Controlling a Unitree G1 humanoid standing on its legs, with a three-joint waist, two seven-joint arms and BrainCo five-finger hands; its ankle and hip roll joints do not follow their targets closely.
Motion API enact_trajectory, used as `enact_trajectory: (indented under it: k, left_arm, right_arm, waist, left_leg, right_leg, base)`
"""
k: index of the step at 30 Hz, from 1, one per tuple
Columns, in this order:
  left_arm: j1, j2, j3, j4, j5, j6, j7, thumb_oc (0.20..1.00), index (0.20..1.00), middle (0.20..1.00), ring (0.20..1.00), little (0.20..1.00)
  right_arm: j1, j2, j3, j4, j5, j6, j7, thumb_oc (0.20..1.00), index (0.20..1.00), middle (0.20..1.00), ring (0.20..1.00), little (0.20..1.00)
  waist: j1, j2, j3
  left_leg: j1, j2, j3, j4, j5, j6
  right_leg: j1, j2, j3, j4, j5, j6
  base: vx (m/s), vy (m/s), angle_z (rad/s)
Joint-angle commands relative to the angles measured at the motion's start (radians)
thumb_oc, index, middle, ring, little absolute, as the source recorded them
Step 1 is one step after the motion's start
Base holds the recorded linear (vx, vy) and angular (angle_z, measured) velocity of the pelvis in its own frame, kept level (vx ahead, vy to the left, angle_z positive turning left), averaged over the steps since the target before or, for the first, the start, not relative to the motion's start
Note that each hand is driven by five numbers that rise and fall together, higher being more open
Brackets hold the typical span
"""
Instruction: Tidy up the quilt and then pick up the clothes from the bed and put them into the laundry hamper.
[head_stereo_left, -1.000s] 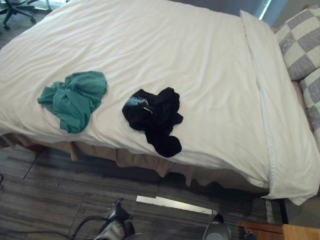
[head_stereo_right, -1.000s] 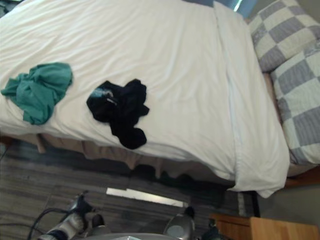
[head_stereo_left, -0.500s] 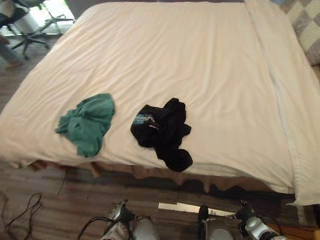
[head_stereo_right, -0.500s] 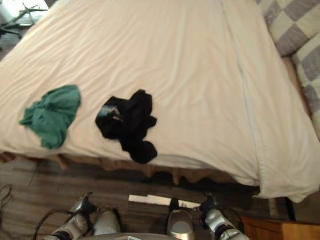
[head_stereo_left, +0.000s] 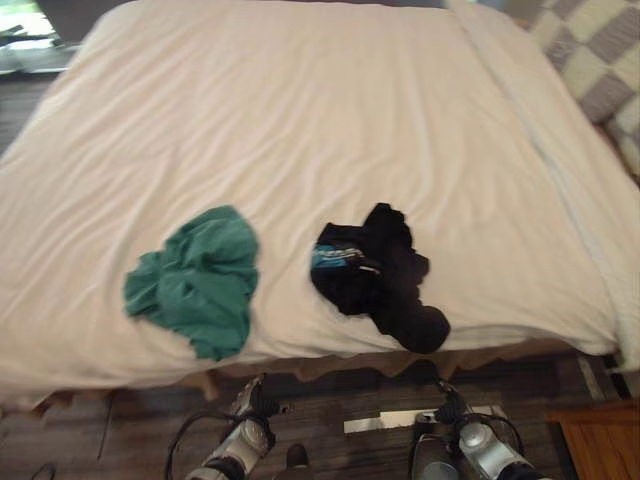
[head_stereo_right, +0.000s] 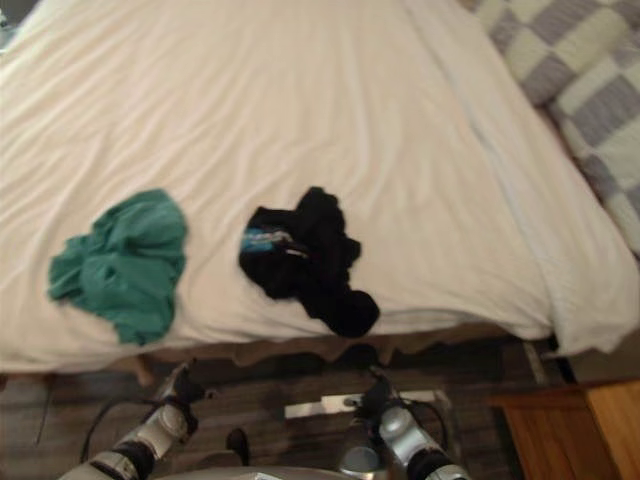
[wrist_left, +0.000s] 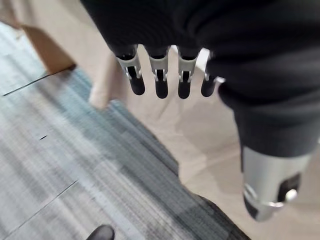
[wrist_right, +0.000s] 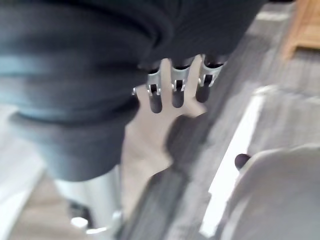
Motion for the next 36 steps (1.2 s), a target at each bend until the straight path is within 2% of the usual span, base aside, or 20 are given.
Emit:
enact_trajectory:
  k: [1, 3, 4, 5, 8, 10, 14, 18, 19, 20, 21, 24, 25, 26, 27, 28, 31, 34, 35, 36]
  left_arm:
    - [-0.01, 0.059, 0.022, 0.094, -0.021, 0.021, 0.021, 1.0, 1.0, 1.0, 1.0, 1.0]
    - [-0.001, 0.061, 0.047, 0.116, -0.033, 0.024, 0.023, 1.0, 1.0, 1.0, 1.0, 1.0]
    - [0.033, 0.06, 0.113, 0.153, -0.075, 0.033, 0.023, 1.0, 1.0, 1.0, 1.0, 1.0]
    - [0.048, 0.055, 0.145, 0.175, -0.104, 0.035, 0.026, 1.0, 1.0, 1.0, 1.0, 1.0]
    - [0.071, 0.052, 0.195, 0.206, -0.147, 0.04, 0.031, 1.0, 1.0, 1.0, 1.0, 1.0]
    - [0.104, 0.078, 0.292, 0.259, -0.206, 0.049, 0.043, 1.0, 1.0, 1.0, 1.0, 1.0]
    - [0.127, 0.182, 0.412, 0.279, -0.263, 0.041, 0.065, 1.0, 1.0, 1.0, 1.0, 1.0]
    - [0.119, 0.341, 0.508, 0.236, -0.322, 0.012, 0.092, 1.0, 1.0, 1.0, 1.0, 1.0]
    - [0.12, 0.341, 0.508, 0.235, -0.322, 0.012, 0.092, 1.0, 1.0, 1.0, 1.0, 1.0]
    - [0.124, 0.385, 0.544, 0.212, -0.348, 0.001, 0.105, 1.0, 1.0, 1.0, 1.0, 1.0]
    - [0.147, 0.45, 0.602, 0.161, -0.376, -0.022, 0.128, 1.0, 1.0, 1.0, 1.0, 1.0]
    - [0.18, 0.527, 0.674, 0.08, -0.401, -0.067, 0.156, 1.0, 1.0, 1.0, 1.0, 1.0]
    - [0.182, 0.526, 0.675, 0.078, -0.401, -0.067, 0.156, 1.0, 1.0, 1.0, 1.0, 1.0]
    - [0.196, 0.547, 0.693, 0.036, -0.398, -0.084, 0.158, 1.0, 1.0, 1.0, 1.0, 1.0]
    - [0.17, 0.645, 0.706, -0.23, -0.335, -0.07, 0.191, 1.0, 1.0, 1.0, 1.0, 1.0]
    - [0.176, 0.643, 0.71, -0.237, -0.335, -0.066, 0.19, 1.0, 1.0, 1.0, 1.0, 1.0]
    - [0.155, 0.599, 0.657, -0.459, -0.296, -0.118, 0.192, 1.0, 1.0, 1.0, 1.0, 1.0]
    - [0.143, 0.542, 0.562, -0.622, -0.187, -0.111, 0.181, 1.0, 1.0, 1.0, 1.0, 1.0]
    - [0.145, 0.538, 0.563, -0.627, -0.184, -0.108, 0.181, 1.0, 1.0, 1.0, 1.0, 1.0]
    - [0.143, 0.488, 0.499, -0.715, -0.107, -0.111, 0.167, 1.0, 1.0, 1.0, 1.0, 1.0]
  right_arm:
    - [-0.06, 0.037, 0.021, 0.028, -0.004, -0.009, -0.003, 1.0, 1.0, 1.0, 1.0, 1.0]
    - [-0.064, 0.037, 0.012, 0.047, -0.002, -0.007, -0.01, 1.0, 1.0, 1.0, 1.0, 1.0]
    - [-0.055, 0.035, -0.008, 0.106, -0.002, 0.006, -0.016, 1.0, 1.0, 1.0, 1.0, 1.0]
    - [-0.052, 0.034, -0.031, 0.156, 0.003, 0.015, -0.026, 1.0, 1.0, 1.0, 1.0, 1.0]
    - [-0.036, 0.023, -0.1, 0.234, 0.032, 0.031, -0.04, 1.0, 1.0, 1.0, 1.0, 1.0]
    - [-0.016, -0.015, -0.223, 0.297, 0.096, 0.042, -0.061, 1.0, 1.0, 1.0, 1.0, 1.0]
    - [0.027, -0.097, -0.337, 0.31, 0.162, 0.024, -0.079, 1.0, 1.0, 1.0, 1.0, 1.0]
    - [0.066, -0.225, -0.418, 0.215, 0.175, -0.007, -0.105, 1.0, 1.0, 1.0, 1.0, 1.0]
    - [0.068, -0.224, -0.419, 0.212, 0.174, -0.005, -0.105, 1.0, 1.0, 1.0, 1.0, 1.0]
    - [0.087, -0.269, -0.435, 0.144, 0.15, -0.014, -0.117, 1.0, 1.0, 1.0, 1.0, 1.0]
    - [0.114, -0.35, -0.452, -0.009, 0.084, -0.025, -0.134, 1.0, 1.0, 1.0, 1.0, 1.0]
    - [0.121, -0.474, -0.474, -0.177, -0.04, -0.045, -0.158, 1.0, 1.0, 1.0, 1.0, 1.0]
    - [0.124, -0.474, -0.476, -0.181, -0.042, -0.043, -0.157, 1.0, 1.0, 1.0, 1.0, 1.0]
    - [0.129, -0.522, -0.492, -0.237, -0.087, -0.044, -0.164, 1.0, 1.0, 1.0, 1.0, 1.0]
    - [0.159, -0.568, -0.53, -0.417, -0.176, -0.039, -0.176, 1.0, 1.0, 1.0, 1.0, 1.0]
    - [0.165, -0.568, -0.533, -0.425, -0.178, -0.035, -0.173, 1.0, 1.0, 1.0, 1.0, 1.0]
    - [0.095, -0.623, -0.515, -0.475, -0.262, -0.036, -0.207, 1.0, 1.0, 1.0, 1.0, 1.0]
    - [0.031, -0.66, -0.448, -0.58, -0.323, -0.041, -0.174, 1.0, 1.0, 1.0, 1.0, 1.0]
    - [0.03, -0.661, -0.448, -0.581, -0.324, -0.04, -0.174, 1.0, 1.0, 1.0, 1.0, 1.0]
    - [-0.013, -0.661, -0.394, -0.632, -0.359, -0.047, -0.155, 1.0, 1.0, 1.0, 1.0, 1.0]
  waist:
    - [0.028, -0.043, 0.019]
    - [0.032, -0.049, 0.01]
    - [0.04, -0.054, -0.013]
    - [0.046, -0.056, -0.026]
    - [0.045, -0.058, -0.046]
    - [0.04, -0.057, -0.071]
    - [0.031, -0.054, -0.082]
    - [0.021, -0.05, -0.085]
    - [0.021, -0.05, -0.084]
    - [0.019, -0.048, -0.084]
    - [0.018, -0.046, -0.081]
    - [0.022, -0.043, -0.078]
    - [0.021, -0.042, -0.077]
    - [0.024, -0.04, -0.078]
    - [0.02, -0.035, -0.082]
    - [0.02, -0.034, -0.085]
    - [0.023, -0.032, -0.088]
    - [0.028, -0.038, -0.082]
    - [0.028, -0.037, -0.082]
    - [0.036, -0.042, -0.077]
  left_leg:
    - [-0.039, -0.059, 0.013, -0.028, -0.005, -0.001]
    - [-0.041, -0.063, 0.016, -0.035, -0.001, -0.006]
    - [-0.028, -0.056, 0.039, -0.056, 0.005, -0.012]
    - [-0.022, -0.05, 0.053, -0.059, 0.005, -0.015]
    - [-0.008, -0.05, 0.055, -0.067, 0.004, -0.017]
    - [0.014, -0.043, 0.067, -0.077, 0.008, -0.023]
    - [0.035, -0.036, 0.072, -0.077, 0.008, -0.032]
    - [0.049, -0.029, 0.077, -0.077, 0.007, -0.038]
    - [0.05, -0.029, 0.076, -0.077, 0.006, -0.038]
    - [0.052, -0.028, 0.076, -0.077, 0.006, -0.038]
    - [0.058, -0.026, 0.079, -0.077, 0.006, -0.038]
    - [0.064, -0.024, 0.077, -0.077, 0.005, -0.037]
    - [0.064, -0.023, 0.077, -0.077, 0.005, -0.037]
    - [0.065, -0.022, 0.076, -0.077, 0.005, -0.036]
    - [0.062, -0.022, 0.082, -0.077, 0.015, -0.033]
    - [0.067, -0.021, 0.081, -0.077, 0.004, -0.034]
    - [0.075, -0.018, 0.078, -0.077, 0.002, -0.032]
    - [0.075, -0.016, 0.078, -0.077, 0.0, -0.033]
    - [0.076, -0.016, 0.078, -0.077, 0.0, -0.033]
    - [0.077, -0.014, 0.077, -0.077, -0.001, -0.035]
  right_leg:
    - [0.043, -0.017, -0.025, -0.124, -0.015, 0.032]
    - [0.066, -0.026, -0.033, -0.169, -0.006, 0.038]
    - [0.093, -0.027, -0.028, -0.23, 0.016, 0.044]
    - [0.105, -0.04, -0.045, -0.25, 0.029, 0.051]
    - [0.129, -0.046, -0.041, -0.285, 0.04, 0.054]
    - [0.163, -0.059, -0.051, -0.327, 0.057, 0.063]
    - [0.199, -0.065, -0.06, -0.346, 0.061, 0.068]
    - [0.213, -0.07, -0.067, -0.351, 0.059, 0.076]
    - [0.215, -0.07, -0.068, -0.351, 0.059, 0.076]
    - [0.217, -0.071, -0.068, -0.35, 0.057, 0.078]
    - [0.22, -0.072, -0.07, -0.346, 0.054, 0.081]
    - [0.22, -0.074, -0.071, -0.341, 0.05, 0.084]
    - [0.22, -0.074, -0.071, -0.341, 0.05, 0.084]
    - [0.22, -0.074, -0.073, -0.34, 0.049, 0.083]
    - [0.211, -0.076, -0.07, -0.335, 0.057, 0.085]
    - [0.217, -0.075, -0.07, -0.338, 0.049, 0.086]
    - [0.22, -0.074, -0.066, -0.334, 0.045, 0.083]
    - [0.222, -0.072, -0.067, -0.334, 0.042, 0.08]
    - [0.223, -0.073, -0.067, -0.335, 0.042, 0.08]
    - [0.225, -0.073, -0.072, -0.334, 0.04, 0.078]
  base:
    - [-0.08, 0.095, 0.5]
    - [-0.01, -0.011, 0.13]
    - [0.02, -0.035, 0.27]
    - [0.06, -0.053, 0.21]
    - [0.08, -0.03, -0.11]
    - [0.12, -0.036, -0.04]
    - [0.07, -0.032, -0.06]
    - [0.01, -0.006, 0.02]
    - [0.0, 0.001, -0.03]
    - [-0.02, 0.008, -0.04]
    - [-0.02, 0.006, -0.03]
    - [-0.01, 0.001, 0.0]
    - [0.0, 0.0, 0.0]
    - [-0.04, 0.001, 0.06]
    - [0.0, 0.002, 0.08]
    - [0.02, 0.009, 0.18]
    - [0.02, -0.003, 0.01]
    - [0.0, -0.007, -0.03]
    - [0.0, 0.0, 0.0]
    - [0.0, 0.0, 0.0]
